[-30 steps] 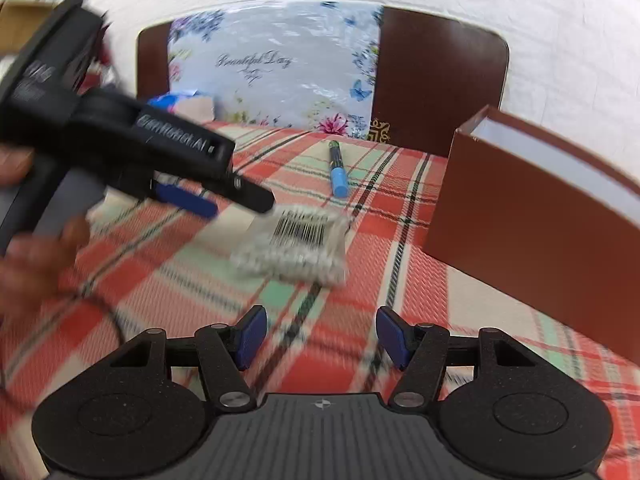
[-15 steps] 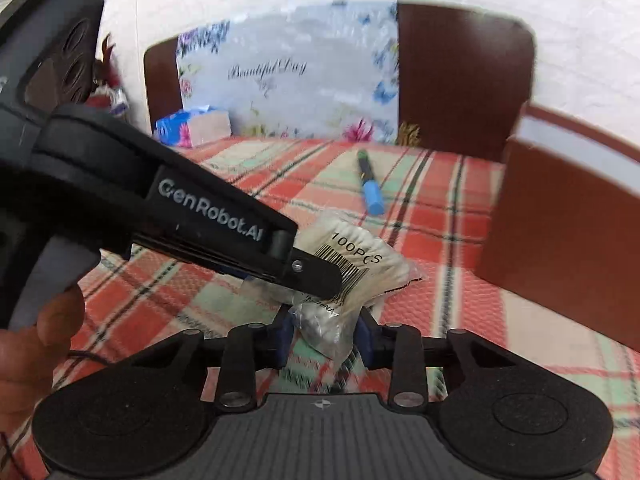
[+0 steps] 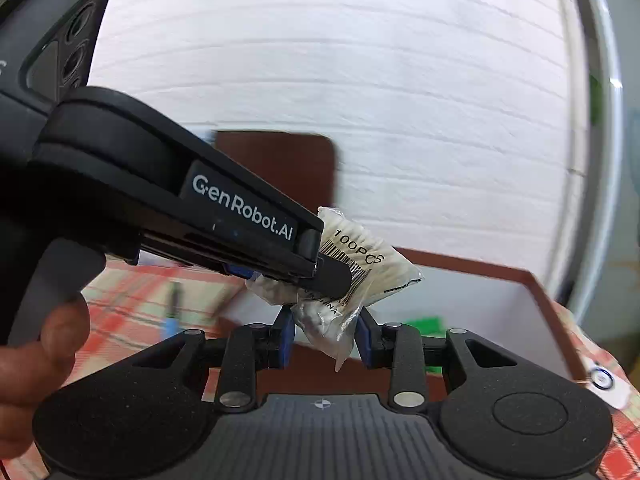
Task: Organize objects
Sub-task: 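Carry the cotton swab bag with the left gripper and release it in the box, then move the left gripper back over the table toward the blue-capped marker, then grasp the blue-capped marker with the left gripper, then carry the marker with the left gripper and release it in the box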
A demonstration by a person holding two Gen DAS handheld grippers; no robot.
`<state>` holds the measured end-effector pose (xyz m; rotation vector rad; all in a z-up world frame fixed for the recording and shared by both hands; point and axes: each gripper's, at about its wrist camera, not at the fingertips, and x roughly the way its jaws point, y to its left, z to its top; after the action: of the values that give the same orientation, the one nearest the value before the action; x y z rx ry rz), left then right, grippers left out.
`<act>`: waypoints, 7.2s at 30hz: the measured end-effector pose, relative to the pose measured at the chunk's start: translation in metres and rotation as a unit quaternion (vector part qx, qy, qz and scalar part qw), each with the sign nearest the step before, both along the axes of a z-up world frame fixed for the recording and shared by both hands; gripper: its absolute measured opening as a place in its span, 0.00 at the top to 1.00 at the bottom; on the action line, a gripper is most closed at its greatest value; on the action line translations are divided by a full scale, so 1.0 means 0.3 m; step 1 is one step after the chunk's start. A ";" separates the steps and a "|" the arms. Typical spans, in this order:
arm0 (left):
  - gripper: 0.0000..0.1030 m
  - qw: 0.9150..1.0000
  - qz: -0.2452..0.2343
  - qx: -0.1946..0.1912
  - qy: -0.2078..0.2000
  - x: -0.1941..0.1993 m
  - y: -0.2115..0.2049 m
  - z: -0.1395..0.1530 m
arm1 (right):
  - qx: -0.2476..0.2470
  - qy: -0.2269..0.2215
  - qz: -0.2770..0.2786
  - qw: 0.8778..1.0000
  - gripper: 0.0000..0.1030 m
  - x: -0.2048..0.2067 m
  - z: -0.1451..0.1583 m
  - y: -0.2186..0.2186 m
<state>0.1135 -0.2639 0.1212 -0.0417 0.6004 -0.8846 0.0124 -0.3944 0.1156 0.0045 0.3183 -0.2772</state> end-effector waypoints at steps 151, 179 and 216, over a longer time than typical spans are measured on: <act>0.00 0.895 0.396 0.204 0.000 0.031 0.915 -0.389 | 0.021 0.158 0.091 0.983 0.25 0.213 -0.257 0.488; 0.00 0.901 0.410 0.141 0.003 0.064 1.013 -0.426 | 0.023 0.154 0.155 0.976 0.82 0.224 -0.283 0.496; 0.69 0.993 0.083 0.071 0.039 0.170 0.011 0.020 | 0.138 -0.060 0.019 0.988 0.82 0.157 -0.030 0.013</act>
<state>0.1646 -0.2607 0.1273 0.0038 0.7211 -0.6804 0.0595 -0.3905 0.1066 0.2873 0.2358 -0.1916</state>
